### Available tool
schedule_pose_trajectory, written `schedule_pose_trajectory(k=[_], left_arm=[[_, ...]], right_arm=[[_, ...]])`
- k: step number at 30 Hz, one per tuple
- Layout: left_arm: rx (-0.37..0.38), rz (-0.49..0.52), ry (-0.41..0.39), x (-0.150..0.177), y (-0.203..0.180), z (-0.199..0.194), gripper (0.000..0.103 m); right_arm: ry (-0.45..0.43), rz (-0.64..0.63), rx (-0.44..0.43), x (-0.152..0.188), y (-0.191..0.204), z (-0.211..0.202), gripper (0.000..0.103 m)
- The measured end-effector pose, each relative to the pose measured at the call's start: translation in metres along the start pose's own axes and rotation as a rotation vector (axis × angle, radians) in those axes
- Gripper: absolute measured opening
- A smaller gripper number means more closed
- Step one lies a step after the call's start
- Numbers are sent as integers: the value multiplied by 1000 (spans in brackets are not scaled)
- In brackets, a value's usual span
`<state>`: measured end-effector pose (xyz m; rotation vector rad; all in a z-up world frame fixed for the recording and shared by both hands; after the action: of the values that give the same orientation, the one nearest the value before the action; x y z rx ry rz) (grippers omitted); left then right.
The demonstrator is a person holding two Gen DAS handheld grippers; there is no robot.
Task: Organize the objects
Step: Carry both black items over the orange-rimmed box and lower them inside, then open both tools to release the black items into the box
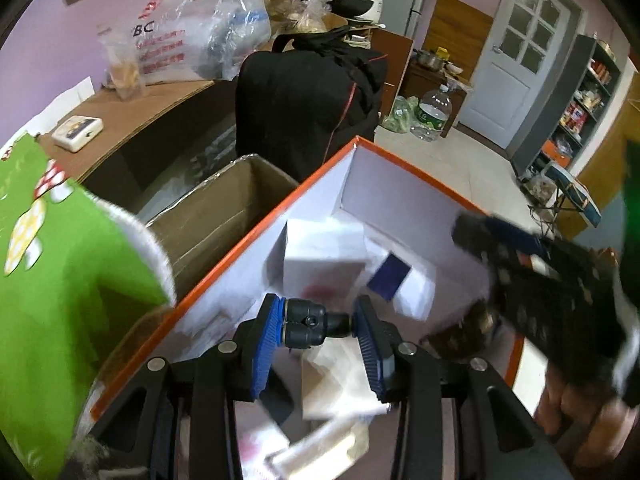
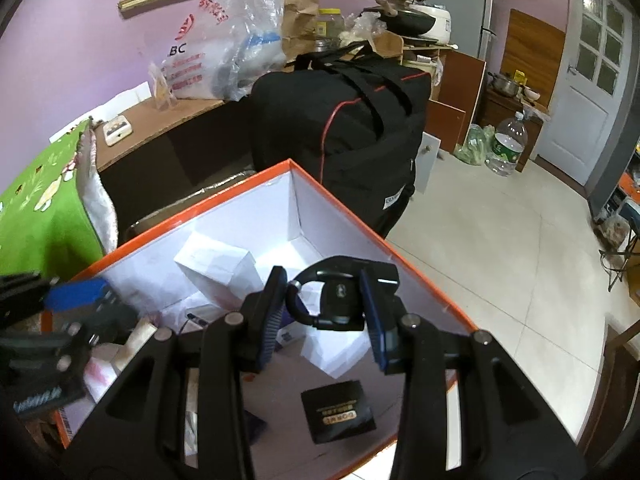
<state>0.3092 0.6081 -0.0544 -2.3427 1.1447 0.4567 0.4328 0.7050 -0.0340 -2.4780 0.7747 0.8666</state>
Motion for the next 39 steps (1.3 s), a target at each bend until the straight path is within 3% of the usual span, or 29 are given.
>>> schedule_pose_trajectory(k=[8, 16, 18, 20, 24, 26, 28, 30, 34, 37, 39], left_arm=[[-1, -109, 98, -7, 4, 38, 39], [20, -128, 119, -4, 8, 46, 40], [25, -135, 125, -5, 11, 45, 49], [39, -148, 125, -4, 12, 42, 59], [54, -158, 132, 1, 16, 23, 67], [54, -137, 99, 4, 15, 5, 71], [48, -110, 65, 10, 16, -15, 75], [36, -91, 25, 13, 18, -31, 84], [-19, -53, -55, 27, 24, -64, 87], [-26, -38, -155, 39, 31, -99, 87], [-32, -43, -237, 42, 40, -125, 94]], right_arm=[[66, -15, 2, 10, 4, 15, 42], [84, -27, 5, 14, 10, 20, 42], [96, -25, 5, 15, 11, 21, 43], [101, -17, 6, 15, 10, 20, 50], [89, -8, 11, 12, 10, 8, 70], [88, -6, 32, 11, 11, -1, 77], [79, 11, 20, 9, 12, -10, 79], [79, 16, 74, 10, 13, -22, 81], [77, -4, 133, 10, 20, -39, 82], [22, -16, 191, 8, 23, -64, 82], [-38, -13, 255, 4, 23, -86, 85]])
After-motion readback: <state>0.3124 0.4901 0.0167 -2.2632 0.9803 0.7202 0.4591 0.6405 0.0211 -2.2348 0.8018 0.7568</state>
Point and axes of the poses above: each gripper's, at about its wrist camera, not at the fingertips, and z roughly the way its jaws point, y to its left, x to its underside, the point moved 5 cm from there along z, roughly the way its jaws point, and after that the axes turned 14 degrees about -z, right-handed, at the moved point
